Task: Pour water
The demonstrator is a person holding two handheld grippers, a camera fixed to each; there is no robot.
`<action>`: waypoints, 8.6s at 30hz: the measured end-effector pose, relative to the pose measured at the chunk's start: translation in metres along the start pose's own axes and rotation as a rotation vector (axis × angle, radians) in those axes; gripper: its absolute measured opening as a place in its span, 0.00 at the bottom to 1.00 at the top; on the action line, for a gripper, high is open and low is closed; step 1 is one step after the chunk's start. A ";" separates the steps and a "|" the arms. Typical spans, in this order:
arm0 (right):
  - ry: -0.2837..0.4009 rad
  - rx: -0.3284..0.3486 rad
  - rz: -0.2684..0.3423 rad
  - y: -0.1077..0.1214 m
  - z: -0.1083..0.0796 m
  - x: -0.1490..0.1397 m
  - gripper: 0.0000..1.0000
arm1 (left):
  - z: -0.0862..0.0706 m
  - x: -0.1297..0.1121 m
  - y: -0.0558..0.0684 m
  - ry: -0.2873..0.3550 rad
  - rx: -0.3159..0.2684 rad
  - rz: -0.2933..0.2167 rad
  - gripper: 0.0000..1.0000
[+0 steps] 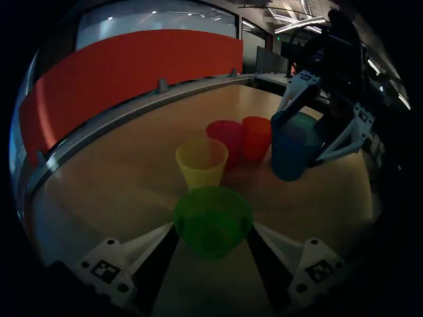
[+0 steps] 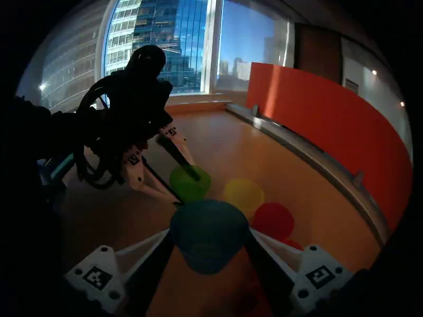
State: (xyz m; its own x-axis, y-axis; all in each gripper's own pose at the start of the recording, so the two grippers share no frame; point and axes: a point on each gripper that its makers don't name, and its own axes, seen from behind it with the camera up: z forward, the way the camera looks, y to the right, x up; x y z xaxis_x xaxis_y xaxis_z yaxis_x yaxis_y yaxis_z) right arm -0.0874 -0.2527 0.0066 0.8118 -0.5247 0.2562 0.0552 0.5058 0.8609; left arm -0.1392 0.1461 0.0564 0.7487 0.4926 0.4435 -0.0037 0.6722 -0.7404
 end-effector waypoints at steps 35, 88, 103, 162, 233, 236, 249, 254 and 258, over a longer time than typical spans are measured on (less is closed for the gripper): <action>-0.029 -0.002 0.020 -0.010 0.024 -0.026 0.91 | -0.006 -0.023 -0.003 -0.041 -0.003 -0.027 0.89; 0.070 -0.089 0.051 -0.038 -0.008 -0.028 1.00 | -0.098 -0.014 0.008 0.153 0.157 -0.095 0.92; 0.168 -0.196 0.098 -0.037 -0.068 -0.022 1.00 | -0.131 0.006 0.015 0.312 0.246 -0.139 0.92; 0.545 -1.036 0.340 0.076 -0.244 -0.049 1.00 | -0.233 0.025 -0.017 0.673 0.763 -0.225 0.92; 0.521 -1.063 0.350 0.071 -0.249 -0.018 1.00 | -0.171 -0.032 -0.066 0.639 0.851 -0.286 0.92; 0.524 -1.064 0.354 0.071 -0.250 -0.018 1.00 | -0.171 -0.032 -0.065 0.639 0.849 -0.284 0.92; 0.541 -1.080 0.361 0.070 -0.261 -0.027 1.00 | -0.169 -0.031 -0.065 0.636 0.844 -0.282 0.92; 0.546 -1.086 0.345 0.067 -0.262 -0.033 1.00 | -0.169 -0.031 -0.065 0.636 0.844 -0.282 0.92; 0.532 -1.079 0.333 0.067 -0.255 -0.044 1.00 | -0.169 -0.031 -0.064 0.636 0.844 -0.282 0.92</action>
State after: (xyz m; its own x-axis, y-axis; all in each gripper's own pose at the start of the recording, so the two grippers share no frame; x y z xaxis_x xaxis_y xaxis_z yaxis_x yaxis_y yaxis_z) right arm 0.0285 -0.0213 -0.0590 0.9982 -0.0491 -0.0340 0.0464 0.9960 -0.0757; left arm -0.0497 -0.0059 0.0050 0.9986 0.0494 0.0212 -0.0502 0.9980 0.0393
